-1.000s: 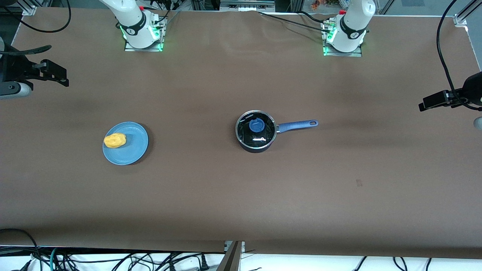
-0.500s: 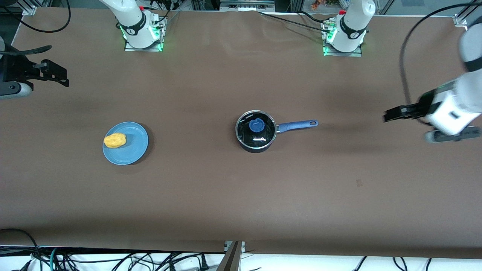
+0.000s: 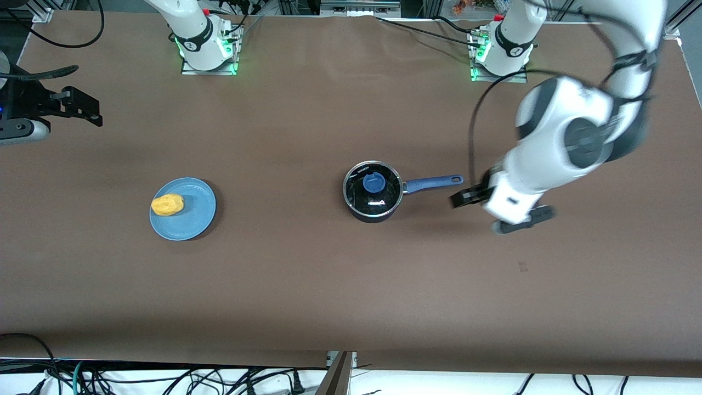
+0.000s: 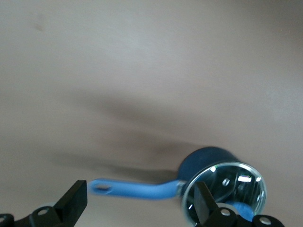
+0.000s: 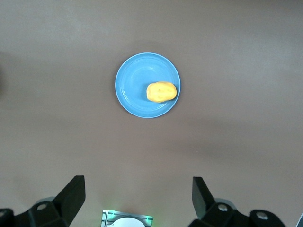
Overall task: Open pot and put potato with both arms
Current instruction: 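Move the left gripper toward the glass lid on the black saucepan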
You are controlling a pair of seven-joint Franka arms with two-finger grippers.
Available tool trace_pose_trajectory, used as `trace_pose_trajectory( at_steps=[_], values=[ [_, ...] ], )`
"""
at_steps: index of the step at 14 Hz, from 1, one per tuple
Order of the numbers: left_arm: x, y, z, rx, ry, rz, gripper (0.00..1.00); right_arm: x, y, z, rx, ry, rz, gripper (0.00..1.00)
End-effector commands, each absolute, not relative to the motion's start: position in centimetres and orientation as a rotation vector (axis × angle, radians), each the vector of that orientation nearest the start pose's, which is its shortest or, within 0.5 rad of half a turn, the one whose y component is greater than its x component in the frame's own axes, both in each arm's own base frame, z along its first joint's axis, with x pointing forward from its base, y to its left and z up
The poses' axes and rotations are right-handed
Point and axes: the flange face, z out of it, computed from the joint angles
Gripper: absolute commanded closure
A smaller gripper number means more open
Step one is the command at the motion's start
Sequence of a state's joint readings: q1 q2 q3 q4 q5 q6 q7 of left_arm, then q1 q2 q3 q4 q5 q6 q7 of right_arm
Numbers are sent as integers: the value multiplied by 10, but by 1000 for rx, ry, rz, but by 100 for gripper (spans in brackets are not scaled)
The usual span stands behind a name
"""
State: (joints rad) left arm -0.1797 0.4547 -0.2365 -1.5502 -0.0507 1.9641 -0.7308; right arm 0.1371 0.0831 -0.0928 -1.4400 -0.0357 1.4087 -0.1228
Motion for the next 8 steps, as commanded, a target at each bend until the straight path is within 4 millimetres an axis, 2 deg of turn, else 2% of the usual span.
trace_pose_trajectory(
  at_steps=[1, 3, 6, 7, 8],
  values=[
    [624, -315, 358, -3161, -638, 133, 0, 559, 20, 628, -3171, -244, 183, 0],
    [610, -350, 341, -3129, -613, 95, 0, 560, 20, 629, -3170, -242, 173, 0],
    [597, -380, 345, -3112, -676, 79, 0, 561, 13, 628, -3171, -223, 171, 0],
    [589, -395, 348, -3113, -690, 71, 0, 562, 13, 628, -3166, -219, 160, 0],
    [578, -420, 344, -3112, -685, 71, 0, 563, 13, 627, -3166, -221, 158, 0]
  ],
)
